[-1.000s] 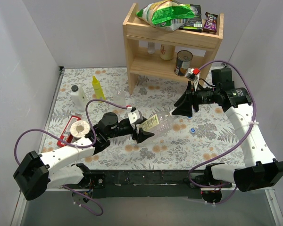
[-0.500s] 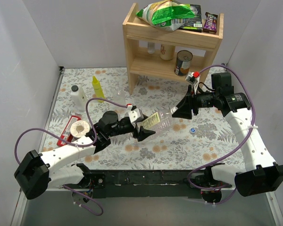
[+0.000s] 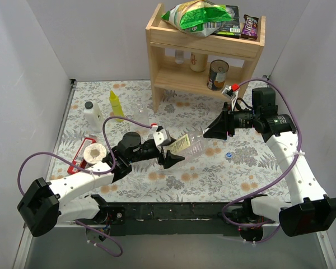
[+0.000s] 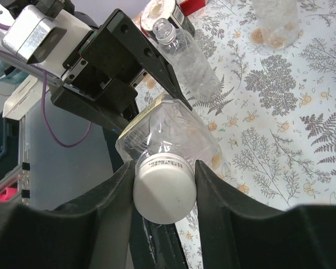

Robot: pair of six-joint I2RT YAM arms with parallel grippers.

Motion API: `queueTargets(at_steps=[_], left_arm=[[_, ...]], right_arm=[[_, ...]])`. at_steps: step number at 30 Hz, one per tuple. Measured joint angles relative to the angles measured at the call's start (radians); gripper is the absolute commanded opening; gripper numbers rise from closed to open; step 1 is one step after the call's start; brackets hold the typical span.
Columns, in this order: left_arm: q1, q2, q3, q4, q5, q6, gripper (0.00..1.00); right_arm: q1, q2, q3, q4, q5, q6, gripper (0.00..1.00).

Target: Screw on the bottle caps

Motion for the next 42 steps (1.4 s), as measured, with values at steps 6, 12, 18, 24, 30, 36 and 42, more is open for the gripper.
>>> queueTargets(at_steps=[6,12,18,24,30,36,42], left_arm=[[-0.003,0.026,0.004,0.008,-0.008,-0.037,0.00],[-0.066,0.114,0.069,0.011,-0.157,-0.065,0.00],[-0.162,0.200,0.162,0.014,-0.444,-0.066,0.00],[-0.187,0.218,0.187,-0.024,-0.511,-0.091,0.00],[-0.187,0.182,0.161,-0.028,-0.489,-0.095,0.00],[-0.146,0.111,0.102,-0.003,-0.405,-0.101,0.00],[-0.090,0.082,0.093,0.003,-0.365,-0.105,0.00]], right_arm=[[-0.004,-0.013,-0.027,0.042,0.028,0.039,0.11],[-0.011,0.007,0.010,0.092,0.168,0.116,0.01],[-0.010,0.072,0.104,0.087,0.405,0.224,0.01],[-0.003,0.075,0.095,0.091,0.494,0.266,0.01],[0.000,0.060,0.078,0.097,0.465,0.249,0.43],[-0.026,0.045,0.085,0.102,0.327,0.226,0.66],[-0.081,0.003,0.092,0.162,0.219,0.235,0.67]])
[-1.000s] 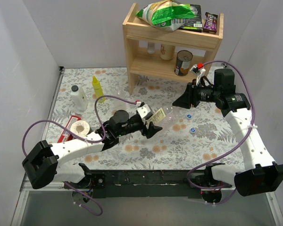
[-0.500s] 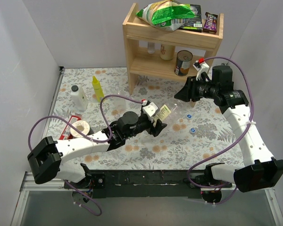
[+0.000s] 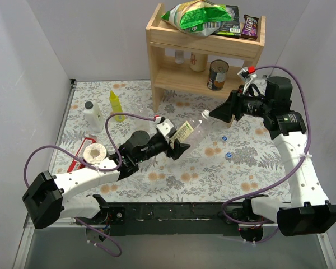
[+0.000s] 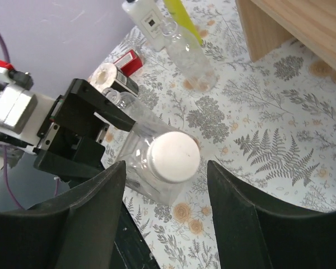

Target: Screw on the bottle caps

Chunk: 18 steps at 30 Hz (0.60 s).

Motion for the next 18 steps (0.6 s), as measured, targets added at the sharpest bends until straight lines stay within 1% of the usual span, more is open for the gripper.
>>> queueTargets(at_steps=[4,9,16,18], left_arm=[[0.001,-0.004,0.000,0.000,0.045,0.012,0.00],[0.001,-0.012,0.000,-0.005,0.094,0.017,0.00],[0.001,-0.027,0.000,-0.006,0.105,0.016,0.00],[0.001,-0.027,0.000,-0.007,0.105,0.016,0.00]], right_arm=[[0.000,-0.023,0.000,0.018,-0.032,0.002,0.67],[0.000,-0.020,0.000,0.020,-0.029,0.001,0.67],[0.000,-0.013,-0.035,0.022,-0.066,-0.002,0.67],[0.000,-0.013,-0.053,0.021,-0.085,0.000,0.64]])
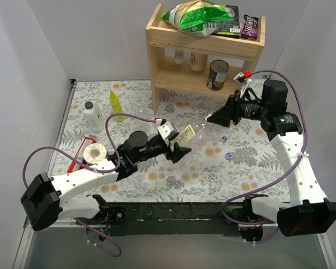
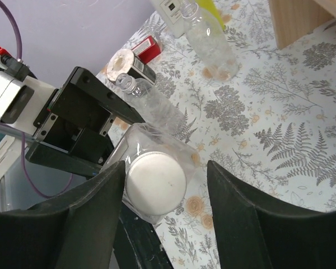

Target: Screw on the bottle caps

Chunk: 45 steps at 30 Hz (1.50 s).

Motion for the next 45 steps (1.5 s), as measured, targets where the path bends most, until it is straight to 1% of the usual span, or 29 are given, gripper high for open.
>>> queueTargets(at_steps=[1,3,7,8,10,11,13,14,15,16,17,18,19,25,33,37,41,45], left_arm=[[0.000,0.000,0.000,0.000,0.000,0.000,0.00],[0.000,0.000,0.000,-0.001,0.000,0.000,0.00],[0.000,0.003,0.000,-0.005,0.003,0.000,0.00],[0.000,0.004,0.000,-0.005,0.003,0.000,0.00],[0.000,0.009,0.000,-0.005,0.005,-0.001,0.00],[0.000,0.014,0.000,-0.003,0.005,-0.001,0.00],[0.001,0.024,0.000,-0.002,0.005,-0.001,0.00],[0.001,0.029,0.000,-0.002,0.005,-0.002,0.02],[0.001,0.035,0.000,-0.001,0.005,-0.002,0.14],[0.001,0.041,0.000,-0.001,0.008,-0.001,0.49],[0.002,0.045,0.000,-0.001,0.011,0.001,0.63],[0.002,0.048,0.001,-0.001,0.014,0.005,0.74],[0.002,0.050,0.001,-0.002,0.016,0.009,0.98],[0.002,0.043,0.001,-0.032,0.038,0.053,0.98],[0.002,0.027,-0.019,-0.101,0.064,0.077,0.98],[0.002,0.027,-0.027,-0.094,0.082,0.089,0.98],[0.002,0.027,-0.030,-0.085,0.104,0.094,0.98],[0.002,0.027,-0.030,-0.072,0.130,0.093,0.98]], right_arm=[[0.000,0.000,-0.009,0.001,-0.009,0.000,0.62],[0.000,0.000,-0.022,-0.001,-0.024,0.003,0.52],[0.000,0.000,-0.034,0.006,-0.043,0.018,0.36],[0.000,0.000,-0.038,0.011,-0.047,0.021,0.30],[-0.002,0.000,-0.047,0.016,-0.053,0.024,0.26],[-0.003,0.000,-0.051,0.018,-0.052,0.023,0.16],[-0.006,0.000,-0.062,0.021,-0.051,0.022,0.02],[-0.007,0.000,-0.067,0.022,-0.050,0.019,0.01],[-0.009,0.000,-0.072,0.021,-0.049,0.016,0.01],[-0.010,0.000,-0.073,0.016,-0.044,0.008,0.01],[-0.009,0.001,-0.073,0.012,-0.041,-0.005,0.01],[-0.009,0.003,-0.070,0.002,-0.038,-0.020,0.01],[-0.008,0.006,-0.061,-0.019,-0.036,-0.038,0.01],[-0.002,0.069,0.052,-0.172,0.029,-0.205,0.01],[-0.002,0.178,0.377,-0.402,0.182,-0.479,0.01],[-0.002,0.188,0.476,-0.522,0.294,-0.614,0.01],[-0.014,0.187,0.493,-0.615,0.410,-0.727,0.01],[-0.103,0.166,0.418,-0.634,0.465,-0.818,0.01]])
